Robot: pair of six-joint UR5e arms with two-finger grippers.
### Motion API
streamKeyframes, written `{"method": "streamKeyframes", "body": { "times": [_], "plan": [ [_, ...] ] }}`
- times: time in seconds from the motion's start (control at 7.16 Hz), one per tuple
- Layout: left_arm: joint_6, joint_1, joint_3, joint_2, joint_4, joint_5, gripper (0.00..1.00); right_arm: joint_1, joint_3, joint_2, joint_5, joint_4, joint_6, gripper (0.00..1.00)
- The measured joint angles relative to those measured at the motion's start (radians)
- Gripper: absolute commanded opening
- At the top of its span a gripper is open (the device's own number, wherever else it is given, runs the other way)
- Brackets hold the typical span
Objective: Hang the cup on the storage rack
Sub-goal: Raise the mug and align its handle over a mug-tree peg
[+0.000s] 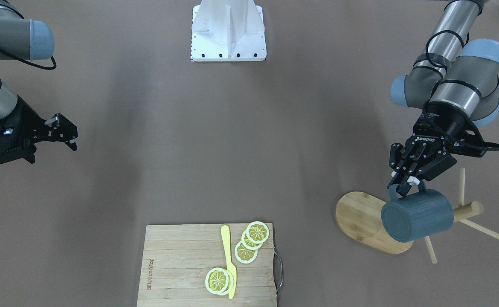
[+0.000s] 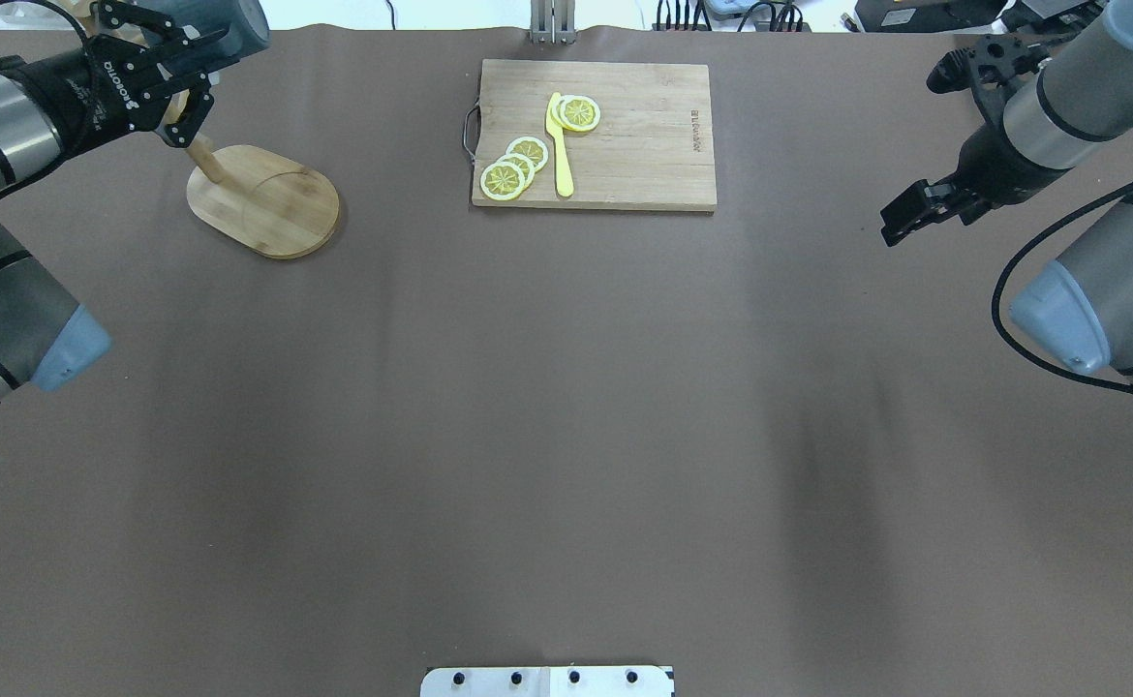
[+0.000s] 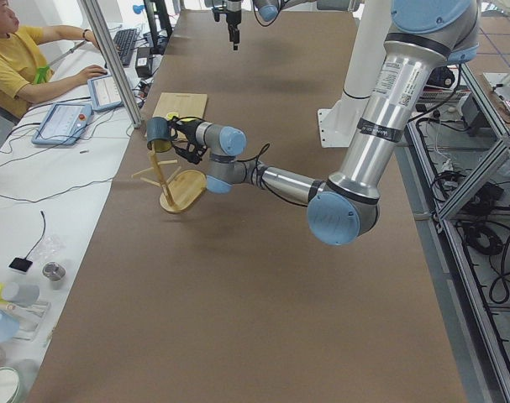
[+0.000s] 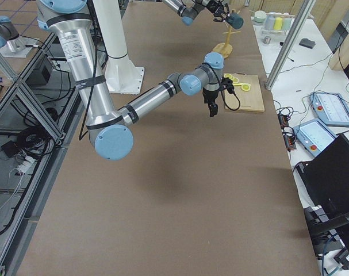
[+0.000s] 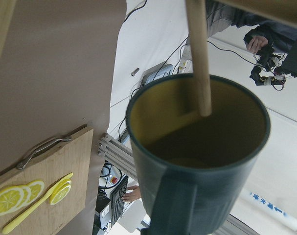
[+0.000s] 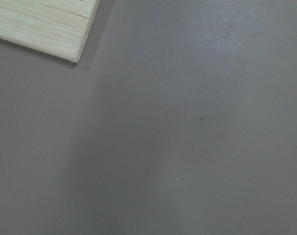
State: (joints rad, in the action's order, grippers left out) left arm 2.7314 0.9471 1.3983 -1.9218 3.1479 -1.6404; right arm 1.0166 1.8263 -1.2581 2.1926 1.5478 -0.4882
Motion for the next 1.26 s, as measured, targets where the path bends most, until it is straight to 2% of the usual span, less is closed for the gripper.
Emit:
{"method": "streamKeyframes", "body": {
  "times": [0.98, 1.12, 1.26],
  "plan": [
    [0.104, 0.003, -0.015, 0.034, 0.020, -0.038, 0.00, -0.003, 0.005, 0.002, -0.001, -0.002, -0.001, 1.00],
    [0.108, 0.005, -0.017, 0.035, 0.025, -0.041, 0.04, -0.003, 0.005, 0.003, -0.001, -0.002, -0.001, 1.00],
    [0.109, 0.005, -0.018, 0.036, 0.029, -0.042, 0.49, -0.004, 0.005, 0.003, -0.001, -0.002, -0.001, 1.00]
  ]
}}
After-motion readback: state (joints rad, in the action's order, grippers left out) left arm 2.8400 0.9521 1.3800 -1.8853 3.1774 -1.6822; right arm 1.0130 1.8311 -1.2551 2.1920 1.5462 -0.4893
